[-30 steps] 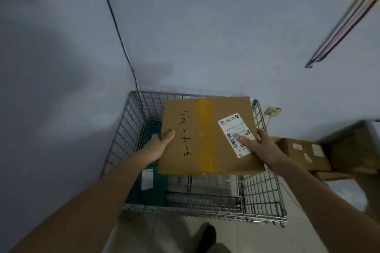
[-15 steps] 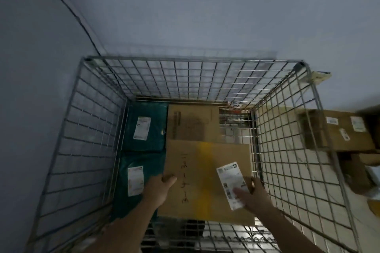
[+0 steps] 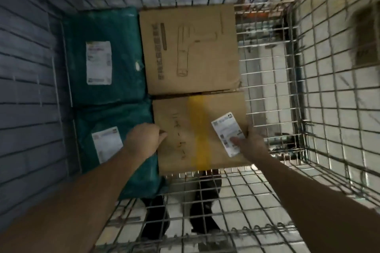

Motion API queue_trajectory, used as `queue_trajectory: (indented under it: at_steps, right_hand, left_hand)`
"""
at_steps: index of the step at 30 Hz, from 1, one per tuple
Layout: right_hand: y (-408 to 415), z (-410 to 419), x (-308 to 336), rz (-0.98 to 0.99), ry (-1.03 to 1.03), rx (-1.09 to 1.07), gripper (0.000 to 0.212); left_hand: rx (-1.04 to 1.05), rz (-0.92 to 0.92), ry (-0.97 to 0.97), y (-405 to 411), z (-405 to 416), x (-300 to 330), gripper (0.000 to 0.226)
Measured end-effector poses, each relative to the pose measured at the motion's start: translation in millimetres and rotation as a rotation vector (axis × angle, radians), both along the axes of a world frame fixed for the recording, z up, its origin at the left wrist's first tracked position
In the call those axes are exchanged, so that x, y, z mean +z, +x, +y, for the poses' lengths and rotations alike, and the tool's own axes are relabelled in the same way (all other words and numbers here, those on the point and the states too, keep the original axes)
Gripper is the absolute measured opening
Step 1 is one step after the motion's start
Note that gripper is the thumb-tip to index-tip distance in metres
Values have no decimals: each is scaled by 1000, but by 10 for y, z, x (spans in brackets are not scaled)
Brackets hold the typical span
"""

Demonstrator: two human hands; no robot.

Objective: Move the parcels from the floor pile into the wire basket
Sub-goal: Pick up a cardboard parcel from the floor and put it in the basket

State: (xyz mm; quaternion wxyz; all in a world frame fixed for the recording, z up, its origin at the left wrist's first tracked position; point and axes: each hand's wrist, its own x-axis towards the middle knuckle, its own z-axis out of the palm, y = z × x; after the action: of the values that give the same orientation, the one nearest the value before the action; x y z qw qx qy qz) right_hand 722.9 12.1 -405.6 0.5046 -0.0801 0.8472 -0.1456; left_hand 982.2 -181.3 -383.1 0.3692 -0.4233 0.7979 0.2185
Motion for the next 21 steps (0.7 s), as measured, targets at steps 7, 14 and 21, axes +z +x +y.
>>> queue_trajectory:
  at_steps: [7,14,21]
  right_hand:
    - [73,-77,148,28,5,121,43]
    - [-388,-738,2475,95,-1,442,54]
    - [-685,-421,5731,417,-109,388,44]
  left_hand:
    - [-126,-59,18,-119,-122,6,41]
    - [-389,-51,-7,-188,-672,2202,45]
    - [-499,83,-155,-604,-1011,5268,48]
